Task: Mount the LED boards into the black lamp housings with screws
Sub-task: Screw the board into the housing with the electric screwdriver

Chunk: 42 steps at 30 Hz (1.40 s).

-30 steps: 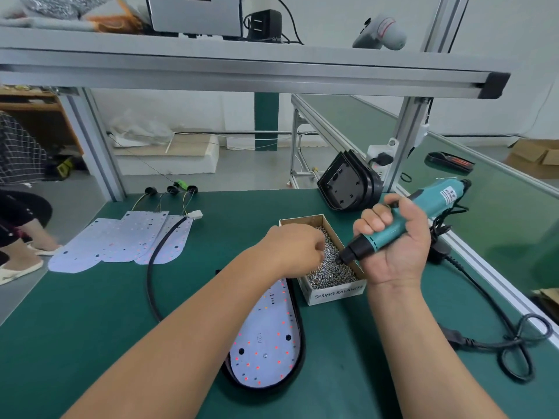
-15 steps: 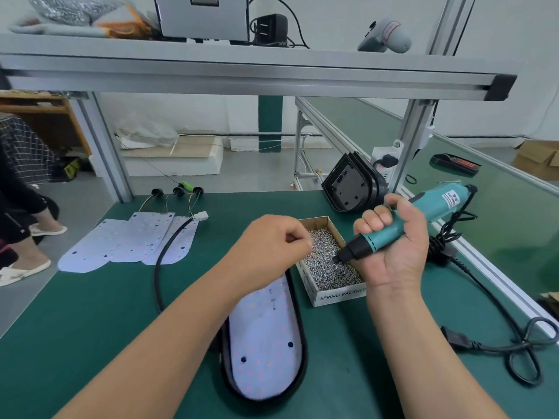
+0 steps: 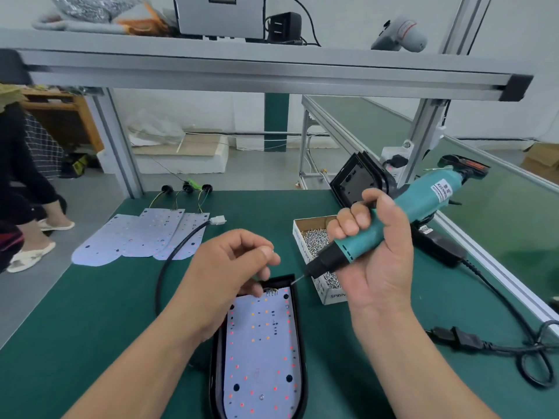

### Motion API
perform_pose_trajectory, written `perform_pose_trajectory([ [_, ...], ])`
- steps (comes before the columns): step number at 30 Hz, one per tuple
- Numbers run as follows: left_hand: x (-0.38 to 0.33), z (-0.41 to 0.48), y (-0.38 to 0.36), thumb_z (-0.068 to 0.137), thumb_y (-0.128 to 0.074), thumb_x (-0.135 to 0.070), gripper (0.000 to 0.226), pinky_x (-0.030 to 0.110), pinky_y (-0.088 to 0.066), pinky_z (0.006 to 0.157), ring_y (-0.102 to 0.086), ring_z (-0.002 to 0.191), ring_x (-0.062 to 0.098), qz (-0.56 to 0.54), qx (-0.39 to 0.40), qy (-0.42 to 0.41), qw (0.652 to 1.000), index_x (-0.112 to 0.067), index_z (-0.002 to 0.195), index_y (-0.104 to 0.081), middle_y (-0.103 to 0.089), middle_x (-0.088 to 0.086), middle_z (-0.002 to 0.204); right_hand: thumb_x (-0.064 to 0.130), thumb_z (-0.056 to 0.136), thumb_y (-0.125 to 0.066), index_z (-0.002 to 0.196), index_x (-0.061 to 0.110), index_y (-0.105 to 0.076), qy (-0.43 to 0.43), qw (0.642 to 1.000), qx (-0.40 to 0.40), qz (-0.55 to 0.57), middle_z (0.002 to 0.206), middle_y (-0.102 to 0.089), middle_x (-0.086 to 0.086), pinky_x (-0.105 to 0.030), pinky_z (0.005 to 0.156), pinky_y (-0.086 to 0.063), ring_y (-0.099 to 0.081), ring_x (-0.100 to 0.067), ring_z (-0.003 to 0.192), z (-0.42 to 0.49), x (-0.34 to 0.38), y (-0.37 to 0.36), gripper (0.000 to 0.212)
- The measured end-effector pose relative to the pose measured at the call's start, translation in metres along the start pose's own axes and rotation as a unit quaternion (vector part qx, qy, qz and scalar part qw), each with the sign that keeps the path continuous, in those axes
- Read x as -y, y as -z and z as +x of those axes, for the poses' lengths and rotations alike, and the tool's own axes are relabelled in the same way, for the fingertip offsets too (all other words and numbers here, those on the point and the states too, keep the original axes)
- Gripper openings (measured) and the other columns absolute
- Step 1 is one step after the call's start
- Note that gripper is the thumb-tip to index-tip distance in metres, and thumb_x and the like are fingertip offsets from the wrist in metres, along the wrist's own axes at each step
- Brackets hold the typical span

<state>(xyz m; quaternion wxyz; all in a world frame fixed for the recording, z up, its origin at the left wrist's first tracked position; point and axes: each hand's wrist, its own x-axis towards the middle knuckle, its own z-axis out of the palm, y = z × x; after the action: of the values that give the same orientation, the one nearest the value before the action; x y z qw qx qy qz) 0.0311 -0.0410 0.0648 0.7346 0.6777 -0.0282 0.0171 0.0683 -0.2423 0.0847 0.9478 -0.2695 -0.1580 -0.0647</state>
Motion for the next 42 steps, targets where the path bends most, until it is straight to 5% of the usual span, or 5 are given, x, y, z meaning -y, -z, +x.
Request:
perform_pose_trajectory([
  [9, 0.005, -0.009, -0.015, 0.09, -0.079, 0.005, 0.021, 0.031, -0.063, 0.07, -0.075, 0.075, 0.021, -0.013, 0.098, 0.056, 0.993, -0.016, 0.084, -0.078, -0.079, 0.021, 0.094, 0.022, 0.102, -0.059, 0.092, 0.016, -0.068, 0.034, 0.999, -0.037, 0.009, 0.073, -0.048, 0.002, -0.028, 0.065, -0.049, -0.049, -0.014, 0.064, 0.005, 0.004, 0.004, 0.015],
  [22, 0.006, -0.009, -0.015, 0.087, -0.079, -0.008, 0.014, 0.032, -0.063, 0.076, -0.08, 0.088, 0.029, -0.047, 0.105, 0.056, 0.992, -0.022, 0.09, -0.077, -0.08, 0.019, 0.1, 0.021, 0.102, -0.059, 0.091, 0.016, -0.068, 0.019, 0.999, -0.032, -0.001, 0.072, -0.047, 0.002, -0.029, 0.064, -0.049, -0.048, -0.014, 0.064, 0.005, 0.002, 0.009, 0.015],
  [36, 0.015, -0.001, -0.007, 0.092, -0.077, 0.004, 0.016, 0.019, -0.049, 0.055, -0.075, 0.073, 0.018, 0.113, 0.058, -0.022, 0.992, -0.01, 0.091, -0.069, -0.078, 0.009, 0.081, 0.028, 0.104, -0.065, 0.103, 0.013, -0.061, 0.005, 0.994, -0.085, -0.062, 0.076, -0.052, 0.0, -0.029, 0.067, -0.052, -0.054, -0.015, 0.067, 0.006, -0.011, 0.011, 0.015],
  [42, 0.016, 0.001, -0.003, 0.092, -0.079, -0.005, 0.013, 0.027, -0.051, 0.053, -0.074, 0.075, 0.017, 0.132, 0.075, -0.028, 0.988, -0.016, 0.094, -0.072, -0.077, 0.004, 0.078, 0.035, 0.102, -0.07, 0.102, 0.014, -0.061, 0.0, 0.993, -0.118, -0.028, 0.077, -0.052, 0.001, -0.03, 0.068, -0.053, -0.054, -0.015, 0.068, 0.006, -0.015, 0.016, 0.022],
])
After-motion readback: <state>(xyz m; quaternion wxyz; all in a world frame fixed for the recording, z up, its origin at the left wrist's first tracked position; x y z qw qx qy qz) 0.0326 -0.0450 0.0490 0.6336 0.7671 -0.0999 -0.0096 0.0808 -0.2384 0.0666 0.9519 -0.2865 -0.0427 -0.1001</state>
